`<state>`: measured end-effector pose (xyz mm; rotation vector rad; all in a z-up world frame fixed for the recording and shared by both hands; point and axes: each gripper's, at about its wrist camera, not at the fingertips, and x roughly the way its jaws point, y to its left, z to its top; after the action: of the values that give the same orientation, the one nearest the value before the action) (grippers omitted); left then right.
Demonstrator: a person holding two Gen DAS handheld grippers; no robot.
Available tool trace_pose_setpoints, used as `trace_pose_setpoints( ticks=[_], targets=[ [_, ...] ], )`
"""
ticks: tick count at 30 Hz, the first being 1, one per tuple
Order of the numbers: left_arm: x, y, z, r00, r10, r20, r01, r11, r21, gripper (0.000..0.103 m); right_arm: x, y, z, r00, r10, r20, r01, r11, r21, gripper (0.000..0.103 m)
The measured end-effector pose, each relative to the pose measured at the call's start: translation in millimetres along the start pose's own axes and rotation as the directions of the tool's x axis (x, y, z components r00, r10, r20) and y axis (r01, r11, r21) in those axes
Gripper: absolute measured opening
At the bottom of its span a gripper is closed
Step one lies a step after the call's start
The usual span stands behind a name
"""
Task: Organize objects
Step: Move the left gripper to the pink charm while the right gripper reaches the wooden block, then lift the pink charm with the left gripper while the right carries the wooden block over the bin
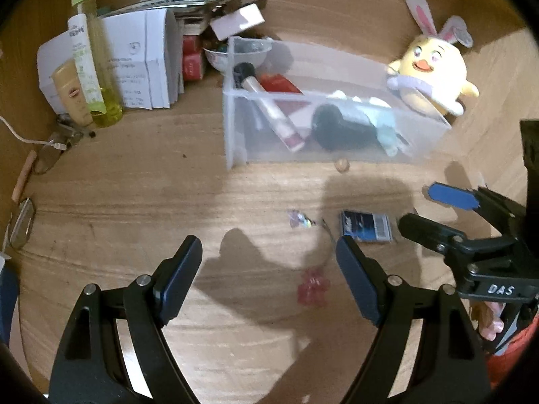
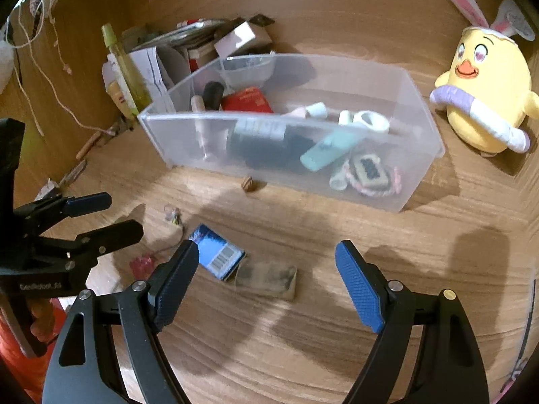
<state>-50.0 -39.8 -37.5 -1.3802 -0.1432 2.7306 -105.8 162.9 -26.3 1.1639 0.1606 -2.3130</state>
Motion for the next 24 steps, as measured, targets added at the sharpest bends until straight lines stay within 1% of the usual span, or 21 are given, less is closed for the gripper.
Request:
trace_pose_setpoints(
  ticks=[4,6,9,10,13,15,17,19,21,22,24],
  targets=[
    [1.8,-8.3,-10.1,1.000,0.001,-0.014,-0.001,0.999,0.033,0.082,2.0,0.8,-7.0,1.000,-0.016,-0.014,0.016,1.000,-0.009,0.080],
    [4.3,-10.0,-14.6,0.999,-0.014,-0.028,0.015,0.999,0.034,0.078,1.8,0.0,-8.9,1.000,-0.016,-0.018,0.016,1.000,-0.004,0.078],
    [7.8,-10.8,-18.8,0.999,-0.027,-0.047,0.029,0.999,0.032,0.072,1.9,-0.4,-9.8,1.000,-0.017,-0.026,0.017,1.000,-0.002,0.069],
    [6.5,-11.3,-19.7,0.999,-0.020,-0.038,0.021,0.999,0.033,0.070,2.7,-0.2,-10.0,0.999,-0.022,-0.029,0.021,1.000,-0.007,0.065],
    [4.5,-11.7,-20.9,0.999,-0.030,-0.036,0.031,0.999,0.036,0.061,6.5,0.1,-9.6,0.999,-0.027,-0.041,0.027,1.000,-0.013,0.054],
    [3.7,-13.0,-21.9,0.999,-0.028,-0.032,0.029,0.998,0.049,0.052,6.5,1.5,-9.8,0.999,-0.035,-0.038,0.034,0.999,-0.020,0.050],
    [3.1,-15.1,-22.7,0.999,-0.037,-0.030,0.039,0.997,0.061,0.046,6.5,3.0,-9.9,0.999,-0.035,-0.036,0.034,0.999,-0.025,0.043],
    [2.6,-16.3,-23.5,0.998,-0.054,-0.028,0.056,0.996,0.067,0.042,6.6,4.8,-10.3,0.999,-0.033,-0.035,0.032,0.999,-0.035,0.039],
    [2.8,-18.5,-23.8,0.999,-0.043,-0.023,0.045,0.996,0.079,0.034,6.5,6.2,-11.0,0.999,-0.040,-0.030,0.038,0.998,-0.040,0.039],
    [2.8,-19.1,-24.1,0.999,-0.040,-0.020,0.041,0.996,0.083,0.032,6.3,7.0,-11.3,0.999,-0.045,-0.027,0.044,0.998,-0.044,0.039],
    [2.9,-19.7,-24.1,0.999,-0.048,-0.020,0.050,0.995,0.087,0.019,6.1,7.4,-10.9,0.998,-0.050,-0.023,0.048,0.998,-0.046,0.039]
  ],
)
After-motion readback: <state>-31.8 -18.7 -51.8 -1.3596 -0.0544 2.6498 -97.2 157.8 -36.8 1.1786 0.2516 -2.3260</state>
